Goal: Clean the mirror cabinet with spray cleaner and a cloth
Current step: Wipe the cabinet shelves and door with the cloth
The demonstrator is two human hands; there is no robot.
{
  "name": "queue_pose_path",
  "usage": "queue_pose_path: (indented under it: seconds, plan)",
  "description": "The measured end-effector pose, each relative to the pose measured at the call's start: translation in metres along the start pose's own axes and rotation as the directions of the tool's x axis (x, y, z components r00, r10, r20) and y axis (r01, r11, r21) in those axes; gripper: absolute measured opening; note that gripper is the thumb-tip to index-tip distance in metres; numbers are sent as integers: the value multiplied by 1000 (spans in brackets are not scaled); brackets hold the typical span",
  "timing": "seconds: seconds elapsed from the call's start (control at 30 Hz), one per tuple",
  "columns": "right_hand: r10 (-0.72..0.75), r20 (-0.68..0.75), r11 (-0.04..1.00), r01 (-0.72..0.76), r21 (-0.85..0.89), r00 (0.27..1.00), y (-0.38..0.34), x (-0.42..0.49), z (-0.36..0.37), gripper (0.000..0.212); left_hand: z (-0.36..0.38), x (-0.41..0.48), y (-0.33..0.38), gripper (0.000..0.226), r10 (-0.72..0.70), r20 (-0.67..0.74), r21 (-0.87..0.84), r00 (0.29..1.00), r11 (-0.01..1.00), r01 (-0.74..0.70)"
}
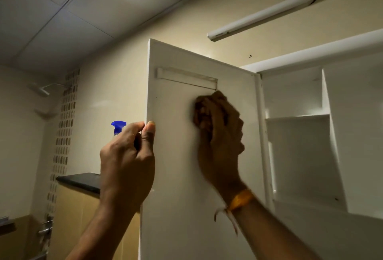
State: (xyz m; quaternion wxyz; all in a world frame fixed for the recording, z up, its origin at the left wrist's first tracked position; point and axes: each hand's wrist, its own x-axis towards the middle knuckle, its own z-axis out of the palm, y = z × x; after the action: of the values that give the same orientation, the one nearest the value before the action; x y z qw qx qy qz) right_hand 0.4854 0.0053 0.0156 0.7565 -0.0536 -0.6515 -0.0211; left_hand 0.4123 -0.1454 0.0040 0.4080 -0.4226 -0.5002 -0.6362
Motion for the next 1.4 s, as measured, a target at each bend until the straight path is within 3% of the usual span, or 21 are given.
queue_pose_path:
  seconds: [0.1, 0.17, 0.23, 0.3, 0.37, 0.47, 0.57, 0.63, 0.7, 0.77, 0.9, 0.97, 1.03, 1.1, 1.13, 1.2, 1.27, 1.33, 1.4]
  plan:
    - [-329, 214, 939, 342, -25, 920, -8, -66, -9, 49, -2, 0, 2, 29, -11, 31, -23, 999, 1000, 12]
    - [-440, 311, 877, 478, -54, 842, 11, -103, -21, 51, -3, 1, 2, 29, -14, 41, -34, 999, 999, 16]
    - [-383, 318, 905, 422, -62, 868, 38, -121, -34, 42, -3, 0, 2, 29, -7, 28, -13, 1000, 1000, 8]
    - [-183, 271, 982, 189, 5, 945, 56, -115, -40, 41, -3, 1, 3, 29, -8, 22, 0, 1000, 1000, 8]
    - [-25, 103, 1000, 23, 12, 994, 66, -92, -34, 40, -2, 1, 3, 32, -4, 11, 25, 1000, 1000, 4]
    - [128, -64, 990, -132, -59, 990, 53, -37, -19, 48, -1, 0, 4, 32, 9, 13, 39, 1000, 999, -10]
    - [-37, 22, 999, 37, -10, 999, 14, -2, -5, 51, -1, 0, 5, 29, 20, 2, 49, 1000, 999, -20]
    - [-268, 106, 963, 267, 26, 958, -18, 8, 5, 51, -2, 0, 5, 26, 28, 2, 67, 1000, 997, -28]
    - [-371, 145, 929, 365, 66, 917, -42, 14, 14, 55, -3, 1, 4, 22, 23, 40, 68, 999, 997, -26]
    - [-365, 142, 930, 354, 100, 920, -49, 23, 18, 56, -4, 1, 1, 21, 18, 83, 56, 996, 998, -23]
    - [-318, 89, 947, 321, -22, 944, -29, 38, 14, 53, -4, 0, -1, 26, 53, 41, 71, 998, 996, -56]
    - [-133, -35, 991, 133, -1, 990, -24, 36, 15, 53, -2, 0, -2, 26, 60, 21, 82, 998, 995, -62]
    - [114, -167, 993, -109, 34, 979, -30, 28, 22, 55, -2, -2, -5, 25, 71, 12, 93, 997, 993, -71]
    - [192, -209, 981, -188, 41, 959, -45, 22, 26, 60, -2, -1, -5, 23, 86, 10, 103, 996, 991, -87]
    - [131, -175, 991, -126, 38, 976, -51, 19, 26, 61, -2, -1, -6, 22, 99, 14, 109, 995, 989, -100]
    - [-152, -31, 988, 152, 5, 988, -53, 14, 25, 54, -2, -1, -8, 25, 135, 23, 116, 991, 984, -137]
    - [-364, 92, 931, 366, 2, 927, -38, 15, 19, 50, -2, 0, -9, 39, 148, 46, 98, 988, 983, -152]
    - [-393, 129, 920, 391, 36, 911, -12, 20, 11, 47, -3, -1, -9, 46, 167, 52, 98, 985, 980, -171]
    - [-302, 95, 953, 299, 47, 949, 17, 19, 1, 51, -3, -2, -9, 42, 183, 37, 115, 982, 976, -186]
